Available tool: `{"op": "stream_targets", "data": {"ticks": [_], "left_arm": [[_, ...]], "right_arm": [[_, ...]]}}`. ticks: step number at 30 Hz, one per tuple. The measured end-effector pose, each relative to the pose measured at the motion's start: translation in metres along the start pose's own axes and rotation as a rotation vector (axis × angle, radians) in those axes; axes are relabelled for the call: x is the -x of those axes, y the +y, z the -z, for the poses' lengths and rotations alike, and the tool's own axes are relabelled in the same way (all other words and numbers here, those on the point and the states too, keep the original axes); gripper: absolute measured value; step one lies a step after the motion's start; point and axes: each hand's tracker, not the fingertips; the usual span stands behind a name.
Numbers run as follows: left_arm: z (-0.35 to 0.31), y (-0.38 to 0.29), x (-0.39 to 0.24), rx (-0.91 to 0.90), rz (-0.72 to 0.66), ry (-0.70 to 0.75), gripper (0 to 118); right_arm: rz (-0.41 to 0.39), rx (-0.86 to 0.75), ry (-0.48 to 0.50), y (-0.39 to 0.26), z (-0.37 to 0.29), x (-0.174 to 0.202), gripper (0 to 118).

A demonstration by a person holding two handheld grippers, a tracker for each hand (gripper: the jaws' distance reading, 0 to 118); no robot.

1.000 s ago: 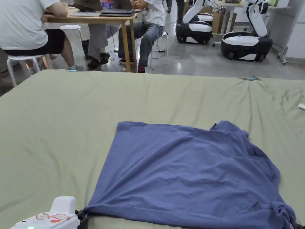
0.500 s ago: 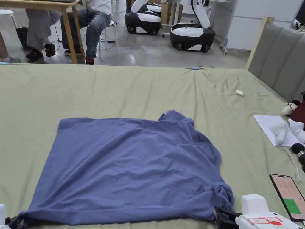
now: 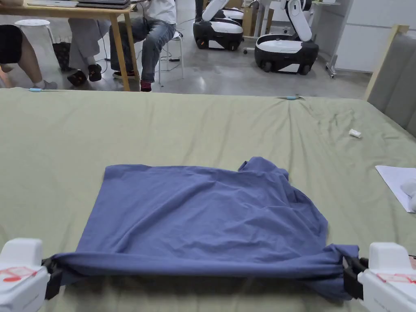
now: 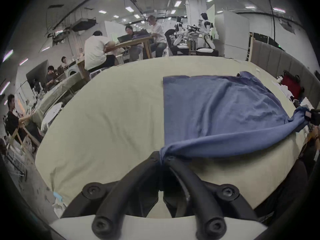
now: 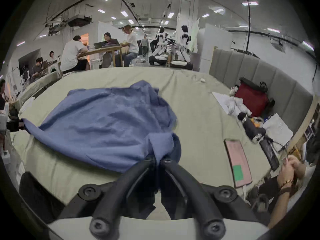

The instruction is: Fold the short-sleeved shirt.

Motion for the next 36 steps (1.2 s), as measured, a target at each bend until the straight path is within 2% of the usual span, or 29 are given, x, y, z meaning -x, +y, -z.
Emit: {"op": "stream_targets", "data": {"ticks": [6, 8, 11, 13, 16, 17, 18, 19, 20, 21, 22, 23, 25, 27, 28, 29, 30, 31, 32, 34, 35, 36], "left_arm": [[0.073, 0.059, -0.006, 0.069, 0.016, -0.003, 0], [0.1, 0.073, -0.011, 0.127, 0.022, -0.005, 0], [0.133, 0.08, -0.015, 0.234, 0.011, -0.017, 0], [0.143, 0.077, -0.016, 0.264, 0.019, 0.004, 0], [0.133, 0.071, -0.015, 0.229, -0.007, -0.028, 1], [0.125, 0.071, -0.013, 0.186, -0.037, -0.044, 7], [0.116, 0.071, -0.011, 0.149, -0.068, -0.051, 24], [0.103, 0.072, -0.011, 0.101, -0.084, -0.045, 53], [0.087, 0.071, -0.017, 0.038, -0.075, -0.014, 88], [0.072, 0.069, -0.027, -0.038, -0.058, 0.011, 101], [0.054, 0.066, -0.039, -0.128, -0.028, 0.01, 103], [0.04, 0.063, -0.05, -0.19, -0.007, -0.019, 103], [0.017, 0.059, -0.072, -0.238, -0.03, -0.062, 103], [0.002, 0.052, -0.087, -0.28, -0.057, -0.1, 99], [-0.004, 0.044, -0.095, -0.285, -0.06, -0.091, 93], [-0.01, 0.037, -0.104, -0.293, -0.061, -0.073, 74], [-0.013, 0.03, -0.109, -0.303, -0.046, -0.063, 44], [-0.006, 0.021, -0.108, -0.312, -0.024, -0.052, 4], [-0.007, 0.014, -0.111, -0.318, -0.01, -0.033, 0], [-0.009, 0.0, -0.103, -0.337, -0.021, -0.033, 0], [-0.011, -0.002, -0.101, -0.312, -0.043, -0.095, 0], [-0.009, -0.004, -0.096, -0.284, -0.045, -0.094, 0]], "right_arm": [[-0.016, 0.014, -0.019, 0.056, 0.069, 0.001, 4], [-0.034, 0.047, -0.027, 0.067, 0.1, 0.006, 4], [-0.019, 0.144, -0.038, 0.07, 0.143, 0.006, 4], [-0.021, 0.193, -0.04, 0.065, 0.147, 0.011, 4], [-0.004, 0.171, -0.027, 0.056, 0.142, 0.005, 7], [0.008, 0.149, -0.023, 0.051, 0.148, 0.001, 28], [0.016, 0.146, -0.024, 0.052, 0.141, 0.0, 59], [0.025, 0.155, -0.009, 0.054, 0.132, 0.0, 84], [0.042, 0.133, 0.015, 0.054, 0.119, 0.004, 99], [0.041, 0.065, 0.021, 0.057, 0.1, 0.015, 101], [0.025, 0.006, 0.007, 0.057, 0.086, 0.024, 101], [0.012, -0.047, -0.005, 0.057, 0.073, 0.034, 101], [0.02, -0.117, 0.035, 0.055, 0.058, 0.055, 102], [0.041, -0.177, 0.074, 0.049, 0.038, 0.072, 100], [0.049, -0.205, 0.097, 0.044, 0.029, 0.081, 98], [0.046, -0.219, 0.125, 0.037, 0.03, 0.091, 87], [0.036, -0.226, 0.152, 0.031, 0.024, 0.098, 64], [0.023, -0.243, 0.172, 0.023, 0.018, 0.105, 24], [0.009, -0.253, 0.151, 0.018, 0.011, 0.115, 1], [-0.035, -0.286, 0.12, 0.011, 0.005, 0.129, 0], [-0.05, -0.285, 0.149, 0.009, 0.004, 0.132, 0], [-0.058, -0.274, 0.164, 0.008, 0.004, 0.134, 0]]}}
